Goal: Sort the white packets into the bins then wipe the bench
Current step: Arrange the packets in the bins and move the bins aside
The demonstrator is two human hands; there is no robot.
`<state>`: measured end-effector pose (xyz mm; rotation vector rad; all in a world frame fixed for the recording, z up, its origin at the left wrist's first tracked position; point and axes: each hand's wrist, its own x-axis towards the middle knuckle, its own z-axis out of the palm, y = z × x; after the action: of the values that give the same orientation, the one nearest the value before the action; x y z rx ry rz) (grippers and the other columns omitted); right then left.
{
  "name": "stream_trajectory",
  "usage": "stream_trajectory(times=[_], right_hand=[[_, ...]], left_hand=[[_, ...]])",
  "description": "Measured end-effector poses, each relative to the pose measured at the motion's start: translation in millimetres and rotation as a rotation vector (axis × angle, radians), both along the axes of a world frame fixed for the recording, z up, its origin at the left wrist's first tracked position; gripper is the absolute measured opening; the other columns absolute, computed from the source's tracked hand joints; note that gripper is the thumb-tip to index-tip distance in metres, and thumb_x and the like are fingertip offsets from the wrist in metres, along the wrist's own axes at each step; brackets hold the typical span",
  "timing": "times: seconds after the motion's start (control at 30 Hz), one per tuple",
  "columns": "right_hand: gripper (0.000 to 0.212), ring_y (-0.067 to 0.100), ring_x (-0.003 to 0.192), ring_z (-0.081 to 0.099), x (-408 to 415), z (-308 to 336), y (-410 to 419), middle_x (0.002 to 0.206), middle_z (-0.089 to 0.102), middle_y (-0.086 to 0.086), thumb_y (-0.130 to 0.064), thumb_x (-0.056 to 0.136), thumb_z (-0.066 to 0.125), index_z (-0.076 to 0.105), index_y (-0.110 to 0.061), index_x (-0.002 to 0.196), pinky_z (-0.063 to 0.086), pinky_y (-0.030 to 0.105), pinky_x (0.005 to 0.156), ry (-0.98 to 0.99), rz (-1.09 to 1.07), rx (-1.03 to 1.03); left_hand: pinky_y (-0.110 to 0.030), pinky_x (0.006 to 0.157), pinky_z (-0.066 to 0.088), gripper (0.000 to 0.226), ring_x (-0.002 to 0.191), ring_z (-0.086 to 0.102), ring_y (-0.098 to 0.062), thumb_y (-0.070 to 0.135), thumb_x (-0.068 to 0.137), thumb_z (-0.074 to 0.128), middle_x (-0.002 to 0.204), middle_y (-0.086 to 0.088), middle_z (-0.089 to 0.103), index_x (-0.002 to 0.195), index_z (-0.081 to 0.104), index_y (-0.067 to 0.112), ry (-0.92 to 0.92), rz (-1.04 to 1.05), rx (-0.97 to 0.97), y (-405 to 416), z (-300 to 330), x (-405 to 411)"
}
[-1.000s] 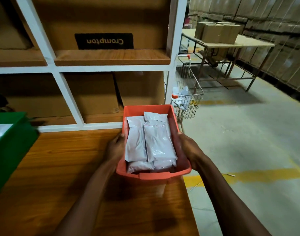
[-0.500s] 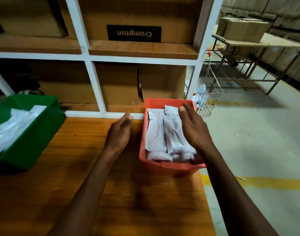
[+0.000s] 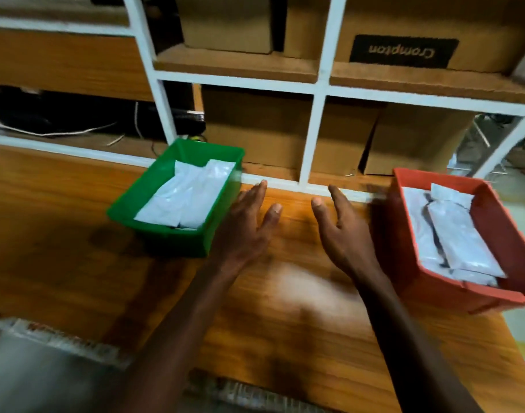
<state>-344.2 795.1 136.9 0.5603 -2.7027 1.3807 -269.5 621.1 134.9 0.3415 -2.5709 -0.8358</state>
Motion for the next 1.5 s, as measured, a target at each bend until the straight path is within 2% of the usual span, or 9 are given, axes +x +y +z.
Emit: stream_trajectory(times=[0.1,0.37,0.6,0.73,0.83,0.97,1.17,1.33,1.5], right_hand=[[0.070,0.016,0.148,0.029,15,-9,-47,0.162,0.032,-0.003,-0.066,0.098,0.038,0.030,-0.028,0.156,0.030,0.045,0.119,-0.001,0.023,0.011],[0.075,0.027,0.137,0.048,27,-24,-141,0.159,0.037,0.001,-0.071,0.094,0.037,0.031,-0.028,0.155,0.043,0.052,0.108,-0.070,0.116,0.024],[0.056,0.029,0.124,0.056,22,-37,-200,0.141,0.056,0.005,-0.059,0.100,0.043,0.044,-0.024,0.144,0.045,0.036,0.087,-0.189,0.200,-0.035],[0.069,0.032,0.120,0.057,6,-53,-235,0.135,0.056,0.007,-0.071,0.091,0.041,0.041,-0.022,0.140,0.050,0.045,0.092,-0.292,0.132,-0.027],[0.060,0.038,0.119,0.057,-6,-60,-256,0.137,0.056,0.014,-0.058,0.098,0.046,0.037,-0.018,0.140,0.047,0.041,0.090,-0.378,0.039,-0.051],[0.067,0.044,0.123,0.054,-5,-71,-268,0.142,0.054,0.019,-0.058,0.099,0.041,0.026,-0.018,0.150,0.046,0.049,0.100,-0.425,-0.074,-0.048],[0.035,0.019,0.112,0.063,0,-72,-271,0.124,0.065,-0.009,-0.063,0.096,0.040,0.053,-0.047,0.125,0.050,0.042,0.099,-0.427,-0.131,-0.275],[0.045,0.015,0.111,0.064,3,-63,-252,0.125,0.068,-0.008,-0.062,0.094,0.037,0.059,-0.042,0.128,0.052,0.043,0.100,-0.443,-0.196,-0.311],[0.038,0.015,0.112,0.062,4,-45,-207,0.128,0.065,-0.005,-0.040,0.107,0.037,0.056,-0.031,0.138,0.051,0.038,0.099,-0.399,-0.254,-0.317]], left_hand=[[-0.040,0.118,0.022,0.064,0.149,0.020,-0.019,0.056,0.097,0.033,0.160,0.002,0.030,0.154,0.028,0.028,-0.038,0.025,-0.112,-39,0,18],[-0.042,0.121,0.013,0.068,0.150,0.020,-0.021,0.061,0.094,0.025,0.159,0.002,0.032,0.152,0.033,0.026,-0.088,0.146,-0.216,-136,-11,49],[-0.045,0.117,0.024,0.077,0.147,0.028,-0.030,0.068,0.090,0.019,0.157,-0.004,0.036,0.151,0.036,0.023,-0.194,0.277,-0.246,-227,-21,52],[-0.046,0.116,0.026,0.067,0.148,0.025,-0.027,0.061,0.097,0.027,0.161,-0.001,0.028,0.155,0.026,0.027,-0.285,0.262,-0.197,-274,-23,34],[-0.046,0.116,0.028,0.063,0.147,0.028,-0.028,0.057,0.101,0.029,0.161,-0.003,0.027,0.155,0.023,0.026,-0.337,0.216,-0.194,-310,-28,14],[-0.047,0.110,0.038,0.062,0.139,0.040,-0.033,0.060,0.100,0.032,0.158,-0.004,0.034,0.155,0.020,0.035,-0.404,0.121,-0.008,-338,-42,-2],[-0.026,0.096,0.040,0.043,0.126,0.052,-0.018,0.035,0.105,0.040,0.138,0.005,0.053,0.147,0.043,0.025,-0.191,-0.031,0.469,-345,-61,-12],[-0.035,0.096,0.047,0.040,0.116,0.058,-0.023,0.029,0.107,0.037,0.133,-0.002,0.059,0.145,0.048,0.023,-0.158,-0.064,0.555,-329,-69,-19],[-0.040,0.105,0.042,0.044,0.128,0.051,-0.030,0.027,0.107,0.036,0.143,-0.009,0.050,0.150,0.039,0.018,-0.128,-0.093,0.657,-283,-64,-31]])
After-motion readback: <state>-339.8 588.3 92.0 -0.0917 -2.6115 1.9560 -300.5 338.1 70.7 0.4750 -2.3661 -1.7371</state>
